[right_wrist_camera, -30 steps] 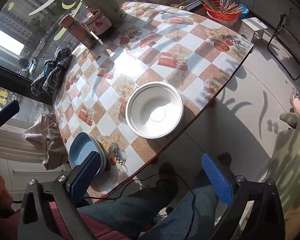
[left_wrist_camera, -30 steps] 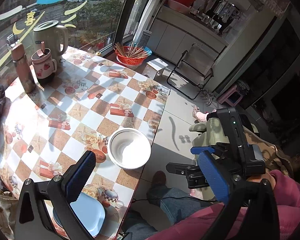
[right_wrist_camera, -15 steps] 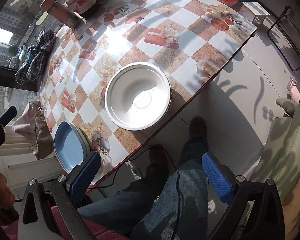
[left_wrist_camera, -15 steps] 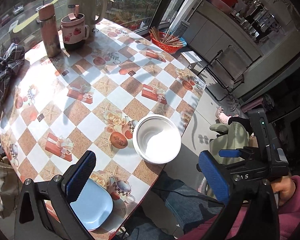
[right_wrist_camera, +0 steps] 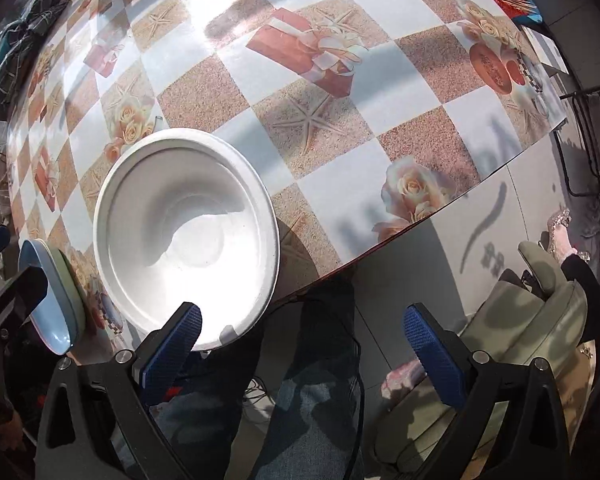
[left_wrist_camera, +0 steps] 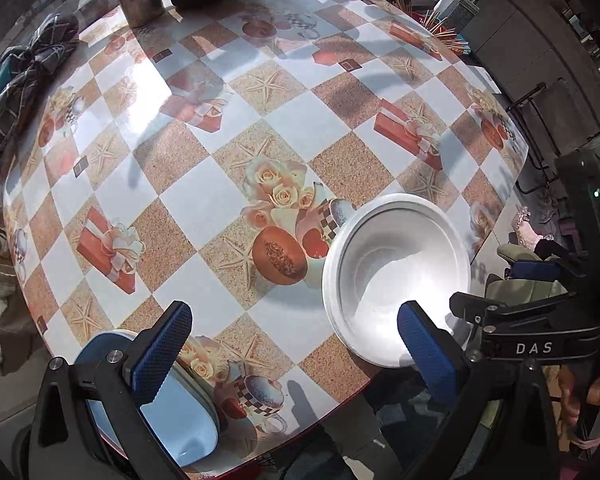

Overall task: Organize plates and bowls
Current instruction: 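Move both grippers to the stacked white bowls and close on the rim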

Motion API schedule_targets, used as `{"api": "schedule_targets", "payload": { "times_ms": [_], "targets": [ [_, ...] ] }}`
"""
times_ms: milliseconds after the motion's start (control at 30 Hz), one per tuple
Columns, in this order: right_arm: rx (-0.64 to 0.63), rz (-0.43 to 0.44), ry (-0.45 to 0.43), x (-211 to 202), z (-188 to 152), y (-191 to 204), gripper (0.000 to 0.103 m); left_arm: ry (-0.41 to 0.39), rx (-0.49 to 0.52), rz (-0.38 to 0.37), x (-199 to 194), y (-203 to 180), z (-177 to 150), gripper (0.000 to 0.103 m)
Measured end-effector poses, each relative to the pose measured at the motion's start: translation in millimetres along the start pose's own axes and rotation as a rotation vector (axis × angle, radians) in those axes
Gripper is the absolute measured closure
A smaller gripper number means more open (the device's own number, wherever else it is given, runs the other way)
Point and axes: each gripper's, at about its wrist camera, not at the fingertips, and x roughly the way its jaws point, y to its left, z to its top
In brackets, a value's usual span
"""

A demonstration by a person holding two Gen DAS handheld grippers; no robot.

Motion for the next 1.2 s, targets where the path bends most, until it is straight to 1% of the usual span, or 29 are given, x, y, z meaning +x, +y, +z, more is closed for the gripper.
{"api": "schedule_targets", "payload": {
  "times_ms": [67, 167, 267, 367, 500, 567, 667, 700, 733, 767, 867, 967, 1067, 1100, 1133, 1200],
  "targets": [
    [-0.035, -0.009, -0.015, 3, 11, 2, 0.001, 0.028, -0.003, 0.029, 17, -5, 2, 0.0],
    [-0.102, -0.036, -0.024, 8, 24, 5, 0.001, 0.048, -0.019, 0.054, 34, -9, 3, 0.0],
    [-0.14, -0.056, 0.0, 19, 37, 6, 0.001, 0.07, -0.045, 0.064, 47, -9, 4, 0.0],
    [-0.165, -0.041, 0.011, 30, 45, 4, 0.001, 0.082, -0.065, 0.074, 57, -6, 2, 0.0],
    [-0.192, -0.024, 0.031, 41, 50, 4, 0.001, 0.111, -0.109, 0.062, 71, 3, 0, 0.0],
    [-0.212, -0.038, 0.037, 47, 50, 4, 0.001, 0.121, -0.126, 0.049, 77, 7, -1, 0.0],
    [-0.215, -0.044, 0.018, 50, 49, 2, 0.001, 0.135, -0.143, 0.029, 84, 13, -4, 0.0],
    [-0.218, -0.044, 0.013, 50, 49, 0, 0.0, 0.147, -0.151, 0.02, 87, 17, -5, 0.0],
    [-0.212, -0.04, 0.006, 49, 46, -2, 0.0, 0.164, -0.168, -0.013, 91, 21, -7, 0.0],
    [-0.208, -0.042, 0.002, 49, 45, -3, 0.0, 0.167, -0.18, -0.024, 94, 23, -7, 0.0],
    [-0.206, -0.044, 0.004, 50, 48, -5, 0.0, 0.165, -0.178, -0.02, 94, 24, -9, 0.0],
    [-0.216, -0.046, 0.013, 50, 47, 2, 0.0, 0.178, -0.177, -0.02, 94, 31, -9, 0.0],
    [-0.222, -0.05, -0.007, 50, 46, 3, 0.0, 0.189, -0.164, -0.023, 93, 31, -8, 0.004],
    [-0.224, -0.051, -0.016, 49, 44, 3, 0.0, 0.189, -0.155, -0.023, 92, 30, -9, 0.007],
    [-0.227, -0.052, -0.022, 48, 43, 4, 0.0, 0.188, -0.146, -0.023, 87, 16, 1, 0.01],
    [-0.237, -0.047, -0.033, 45, 39, 6, 0.006, 0.186, -0.14, -0.026, 84, 13, 1, 0.014]
  ]
}}
